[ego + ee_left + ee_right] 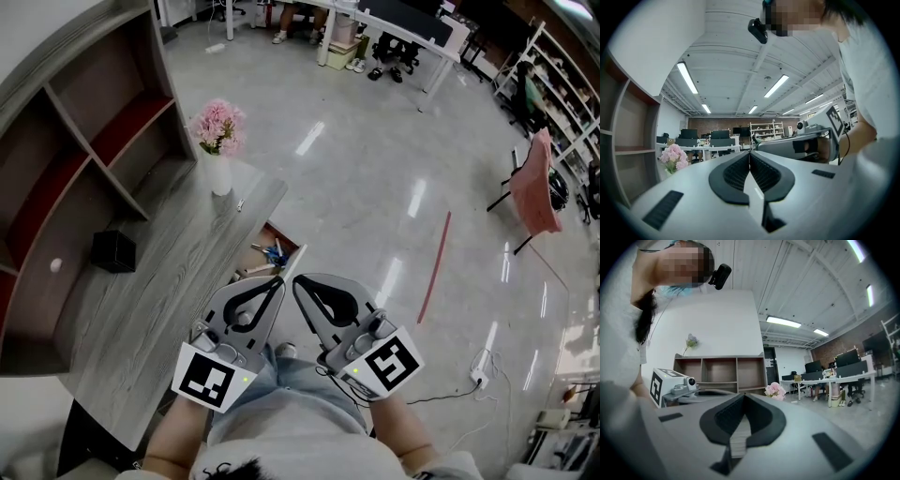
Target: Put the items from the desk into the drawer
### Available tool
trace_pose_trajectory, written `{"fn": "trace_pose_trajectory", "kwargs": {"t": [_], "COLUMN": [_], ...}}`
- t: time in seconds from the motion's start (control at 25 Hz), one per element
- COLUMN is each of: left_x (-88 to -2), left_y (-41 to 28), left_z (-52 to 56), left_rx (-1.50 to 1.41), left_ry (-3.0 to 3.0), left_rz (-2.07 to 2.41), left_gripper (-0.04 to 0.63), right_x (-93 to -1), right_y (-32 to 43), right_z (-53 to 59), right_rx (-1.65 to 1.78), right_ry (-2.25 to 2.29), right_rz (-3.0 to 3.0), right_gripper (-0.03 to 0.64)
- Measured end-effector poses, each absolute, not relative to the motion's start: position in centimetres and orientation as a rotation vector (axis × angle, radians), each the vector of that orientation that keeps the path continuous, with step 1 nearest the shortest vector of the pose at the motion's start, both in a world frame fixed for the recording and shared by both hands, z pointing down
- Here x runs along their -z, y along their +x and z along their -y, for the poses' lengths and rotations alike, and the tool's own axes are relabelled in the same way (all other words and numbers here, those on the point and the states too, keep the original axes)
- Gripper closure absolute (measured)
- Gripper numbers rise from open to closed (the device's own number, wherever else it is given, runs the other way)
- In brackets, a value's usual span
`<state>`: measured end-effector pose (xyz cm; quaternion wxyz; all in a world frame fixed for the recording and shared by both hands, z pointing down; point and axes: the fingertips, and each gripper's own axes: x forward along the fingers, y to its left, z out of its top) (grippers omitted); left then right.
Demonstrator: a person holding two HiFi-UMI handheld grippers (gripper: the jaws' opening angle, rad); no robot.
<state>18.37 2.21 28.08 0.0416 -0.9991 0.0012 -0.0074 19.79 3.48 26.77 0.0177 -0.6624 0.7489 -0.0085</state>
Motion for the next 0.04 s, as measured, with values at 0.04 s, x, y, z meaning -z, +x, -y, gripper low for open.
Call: {"fn": "trace_pose_trajectory", "kwargs": {"t": [0.04], "left_x": [-28.07], "left_y": [18.35], "left_z": [-2.33], "left_rx": [0.022], "left_ry": [-3.059], "left_rz": [-0.005], "left_gripper": [0.584], "right_x": [-26.74], "right_y": [19.79], "right_z": [-3.58], "right_rx": [0.025], "right_ry": [-2.057], "right_rz": [-2.325], "right_gripper": [0.609]}}
